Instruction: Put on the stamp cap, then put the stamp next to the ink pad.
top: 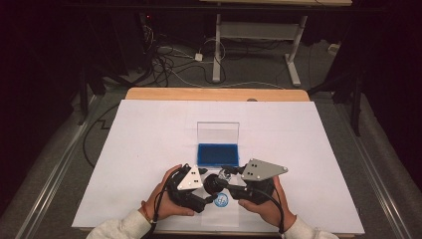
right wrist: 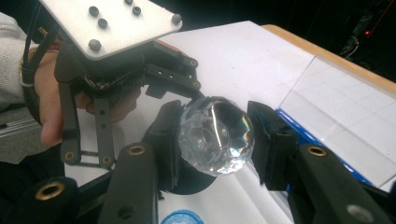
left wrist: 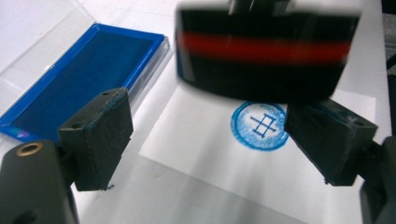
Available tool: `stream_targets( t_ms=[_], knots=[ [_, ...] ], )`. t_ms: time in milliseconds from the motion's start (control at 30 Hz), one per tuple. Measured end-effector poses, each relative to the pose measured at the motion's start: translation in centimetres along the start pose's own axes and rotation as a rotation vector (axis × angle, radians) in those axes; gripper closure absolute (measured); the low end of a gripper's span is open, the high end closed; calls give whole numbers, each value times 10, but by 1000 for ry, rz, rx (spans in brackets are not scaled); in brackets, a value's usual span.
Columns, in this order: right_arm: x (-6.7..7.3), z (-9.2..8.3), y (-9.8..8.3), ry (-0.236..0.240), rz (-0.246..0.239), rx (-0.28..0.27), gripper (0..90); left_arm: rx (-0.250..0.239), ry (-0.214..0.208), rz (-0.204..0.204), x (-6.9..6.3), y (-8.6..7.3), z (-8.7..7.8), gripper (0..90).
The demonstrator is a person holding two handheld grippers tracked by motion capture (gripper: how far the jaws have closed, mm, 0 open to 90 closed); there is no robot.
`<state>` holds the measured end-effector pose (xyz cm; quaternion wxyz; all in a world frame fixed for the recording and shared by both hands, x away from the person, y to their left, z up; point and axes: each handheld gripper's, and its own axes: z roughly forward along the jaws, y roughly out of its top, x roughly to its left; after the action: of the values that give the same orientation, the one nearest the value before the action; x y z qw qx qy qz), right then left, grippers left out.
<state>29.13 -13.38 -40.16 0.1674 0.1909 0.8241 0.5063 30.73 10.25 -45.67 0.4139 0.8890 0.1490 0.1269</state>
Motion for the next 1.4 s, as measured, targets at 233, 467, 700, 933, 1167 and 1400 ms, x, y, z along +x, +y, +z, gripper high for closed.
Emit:
stream_targets(
  t_ms=[233, 467, 700, 933, 1167, 1400],
  knots=[
    [-6, -8, 4, -14, 3, -10, 575, 31, 80, 25, 6, -11, -12, 155],
    [-15, -17, 5, -47, 4, -16, 575, 12, 155, 3, 16, -27, -34, 155],
    [-26, -32, 5, -89, 13, -22, 575, 14, 210, -38, 21, -47, -57, 155],
    [-39, -49, 6, -146, 36, -19, 575, 28, 251, -75, 24, -63, -72, 155],
    [-52, -56, 3, -206, 58, 5, 575, 50, 278, -90, 22, -76, -81, 155],
    [-65, -61, 0, -265, 67, 46, 575, 67, 282, -113, 22, -84, -86, 155]
  ],
)
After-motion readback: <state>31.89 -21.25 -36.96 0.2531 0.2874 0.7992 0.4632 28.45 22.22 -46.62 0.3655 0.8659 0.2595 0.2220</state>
